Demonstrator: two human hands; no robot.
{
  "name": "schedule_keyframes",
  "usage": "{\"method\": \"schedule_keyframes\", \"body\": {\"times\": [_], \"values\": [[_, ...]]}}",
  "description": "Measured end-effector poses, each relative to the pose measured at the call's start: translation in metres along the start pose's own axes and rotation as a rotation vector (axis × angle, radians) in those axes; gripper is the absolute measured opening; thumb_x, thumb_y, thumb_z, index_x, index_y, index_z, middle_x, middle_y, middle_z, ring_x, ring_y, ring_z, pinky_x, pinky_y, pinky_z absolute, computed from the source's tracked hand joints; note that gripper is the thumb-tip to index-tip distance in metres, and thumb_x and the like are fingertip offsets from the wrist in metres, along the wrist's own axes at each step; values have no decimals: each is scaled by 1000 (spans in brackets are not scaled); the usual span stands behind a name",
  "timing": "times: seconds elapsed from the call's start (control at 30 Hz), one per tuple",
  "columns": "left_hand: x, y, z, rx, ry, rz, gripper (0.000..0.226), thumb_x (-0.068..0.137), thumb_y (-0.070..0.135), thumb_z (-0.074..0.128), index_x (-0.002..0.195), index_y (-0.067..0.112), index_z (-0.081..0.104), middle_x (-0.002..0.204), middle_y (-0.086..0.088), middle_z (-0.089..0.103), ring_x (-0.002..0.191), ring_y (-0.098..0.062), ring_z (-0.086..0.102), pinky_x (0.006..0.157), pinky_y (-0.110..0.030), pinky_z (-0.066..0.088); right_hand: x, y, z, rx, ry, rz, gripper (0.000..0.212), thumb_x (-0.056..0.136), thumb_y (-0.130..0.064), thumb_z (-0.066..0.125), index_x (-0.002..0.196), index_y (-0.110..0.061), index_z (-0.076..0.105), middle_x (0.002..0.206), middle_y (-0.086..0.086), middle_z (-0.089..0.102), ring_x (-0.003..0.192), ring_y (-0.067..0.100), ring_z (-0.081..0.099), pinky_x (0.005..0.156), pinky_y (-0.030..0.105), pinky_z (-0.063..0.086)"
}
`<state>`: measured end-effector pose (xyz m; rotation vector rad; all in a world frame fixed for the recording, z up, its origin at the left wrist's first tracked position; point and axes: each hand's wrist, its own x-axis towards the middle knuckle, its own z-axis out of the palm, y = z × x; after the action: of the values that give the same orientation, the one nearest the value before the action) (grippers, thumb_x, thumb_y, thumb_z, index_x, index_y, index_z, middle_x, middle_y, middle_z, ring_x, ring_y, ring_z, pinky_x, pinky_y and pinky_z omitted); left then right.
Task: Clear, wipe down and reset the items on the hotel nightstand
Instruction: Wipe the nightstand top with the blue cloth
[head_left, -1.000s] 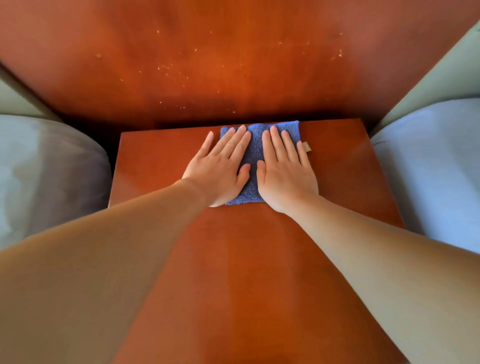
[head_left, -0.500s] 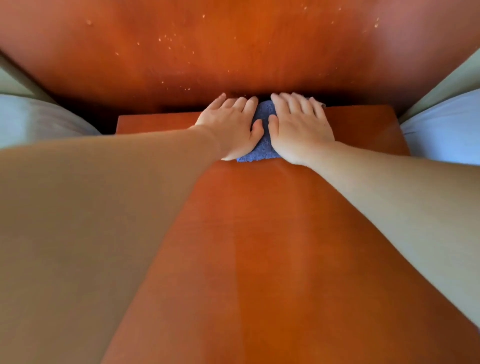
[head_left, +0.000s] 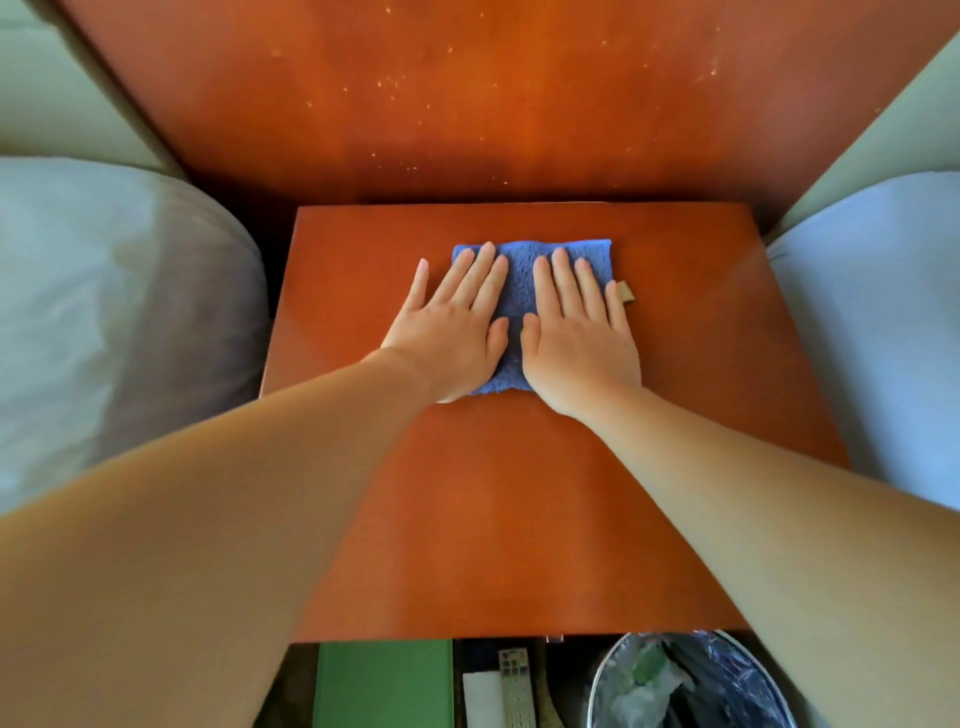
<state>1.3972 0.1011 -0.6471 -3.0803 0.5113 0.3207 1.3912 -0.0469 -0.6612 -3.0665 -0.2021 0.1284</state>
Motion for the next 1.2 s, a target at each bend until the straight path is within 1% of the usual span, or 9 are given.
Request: {"method": "schedule_keyframes", "body": {"times": [0.17,0.3,0.4,0.67,0.73,0.9,1.03,1.13,1.2], "values": [[-78,10,13,-9,-16,-22,63,102,40,10,153,16,-17,162,0,-22,149,-16,-17,121,-50,-3,-74,-25,5,16,-12,-21,58,102,-37,12,155,-19,-6,163,1,-8,150,19,-7,121,41,-5],[-140,19,26,-25,-30,-35,66,95,46,-4,152,18,-21,160,2,-26,148,-15,-20,121,-50,-4,-134,-45,11,31,26,-36,70,90,-40,-2,155,-16,8,163,5,8,150,22,6,119,42,-1],[-181,22,34,-42,-34,-28,76,82,49,-18,151,19,-22,155,6,-31,148,-15,-20,121,-49,-5,-173,-58,15,26,14,-51,69,91,-39,1,155,-16,11,162,5,9,150,22,7,119,42,-1],[-260,20,50,-68,-47,-29,76,82,53,-12,150,21,-24,152,8,-34,145,-11,-25,121,-50,-4,-242,-90,25,42,18,-75,65,92,-37,22,151,-10,31,157,10,28,146,26,25,117,44,9],[-271,16,49,-102,-56,-40,76,81,57,-11,148,23,-25,151,11,-34,143,-9,-26,121,-49,-6,-249,-95,26,46,3,-91,67,92,-38,19,152,-10,27,159,9,23,147,26,20,120,44,7],[-274,6,43,-65,-49,-69,81,78,57,-21,152,23,-21,156,11,-27,146,-7,-20,120,-49,-10,-246,-98,21,61,-58,-184,73,85,-45,-10,152,-16,-10,161,3,-12,149,22,-12,116,40,-12],[-268,-3,44,-34,-10,-116,81,80,56,-21,153,21,-19,159,8,-23,145,-6,-21,119,-48,-13,-229,-104,18,56,-45,-215,69,92,-47,-1,153,-14,3,162,5,3,150,25,5,117,42,-1],[-255,-22,45,-39,12,-134,81,83,60,-16,154,21,-16,161,7,-19,146,-8,-20,119,-48,-13,-205,-114,15,88,-62,-248,72,88,-48,-9,152,-16,-8,162,3,-9,150,23,-6,116,40,-10],[-240,-38,45,-51,33,-131,82,85,64,-11,154,20,-14,161,7,-17,148,-11,-16,120,-48,-13,-184,-121,13,78,-60,-236,67,94,-48,-4,153,-16,-13,161,2,-16,149,21,-13,117,40,-12]]}}
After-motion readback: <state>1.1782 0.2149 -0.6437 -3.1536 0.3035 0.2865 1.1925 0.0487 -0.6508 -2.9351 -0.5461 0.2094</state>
